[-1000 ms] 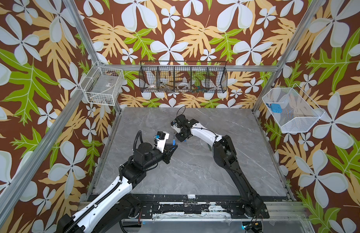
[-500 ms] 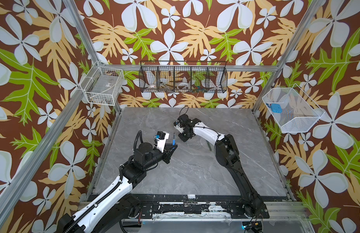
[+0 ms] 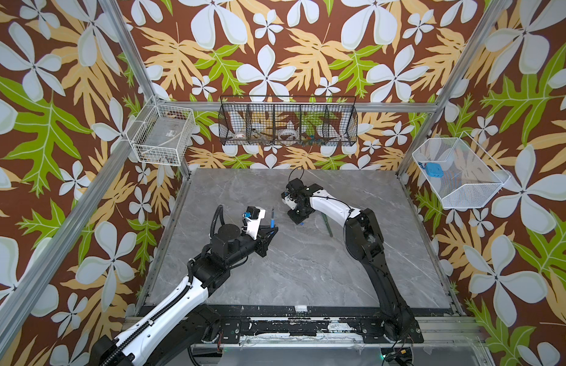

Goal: Insert pens into pen caps
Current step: Pick up the pen cap from the center of the table, then put on the pen cap to the pen.

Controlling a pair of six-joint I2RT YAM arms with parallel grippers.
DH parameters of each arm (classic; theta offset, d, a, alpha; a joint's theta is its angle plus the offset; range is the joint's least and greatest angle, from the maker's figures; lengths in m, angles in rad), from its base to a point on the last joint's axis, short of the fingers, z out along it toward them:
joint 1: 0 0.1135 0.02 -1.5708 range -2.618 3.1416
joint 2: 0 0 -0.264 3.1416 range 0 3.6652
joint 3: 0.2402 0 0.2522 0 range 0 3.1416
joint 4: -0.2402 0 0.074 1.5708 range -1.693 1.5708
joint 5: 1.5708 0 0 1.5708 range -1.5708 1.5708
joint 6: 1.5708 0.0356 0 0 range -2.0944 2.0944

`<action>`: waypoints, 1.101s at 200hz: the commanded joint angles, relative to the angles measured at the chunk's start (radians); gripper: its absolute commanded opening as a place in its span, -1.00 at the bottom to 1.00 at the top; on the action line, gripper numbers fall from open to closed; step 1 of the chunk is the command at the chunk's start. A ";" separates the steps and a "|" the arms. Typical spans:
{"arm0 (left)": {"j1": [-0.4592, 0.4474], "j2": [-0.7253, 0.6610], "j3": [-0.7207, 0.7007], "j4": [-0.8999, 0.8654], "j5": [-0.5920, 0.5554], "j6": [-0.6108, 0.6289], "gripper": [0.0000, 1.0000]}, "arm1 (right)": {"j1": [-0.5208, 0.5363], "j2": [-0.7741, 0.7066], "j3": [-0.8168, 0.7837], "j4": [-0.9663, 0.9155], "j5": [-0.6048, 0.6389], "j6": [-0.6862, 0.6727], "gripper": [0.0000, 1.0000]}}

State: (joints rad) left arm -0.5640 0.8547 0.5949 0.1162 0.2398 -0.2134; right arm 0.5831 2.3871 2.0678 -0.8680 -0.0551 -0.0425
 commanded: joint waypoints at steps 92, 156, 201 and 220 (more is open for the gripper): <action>-0.070 0.234 -0.046 0.390 0.065 0.051 -1.00 | -0.060 -0.713 -0.681 0.578 -0.310 0.190 -0.89; -0.157 0.267 -0.034 0.517 0.053 0.052 -1.00 | -0.061 -1.093 -0.995 0.960 -0.385 0.391 -0.88; -0.183 0.206 -0.040 0.534 0.049 0.091 -1.00 | -0.060 -1.305 -1.169 1.245 -0.404 0.482 -0.83; -0.183 0.185 -0.041 0.528 0.061 0.105 -1.00 | -0.060 -1.348 -1.213 1.341 -0.415 0.516 -0.83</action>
State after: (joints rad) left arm -0.7456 1.0592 0.5522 0.6060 0.2897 -0.1425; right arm 0.5228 1.0771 0.8932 0.2653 -0.4480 0.4019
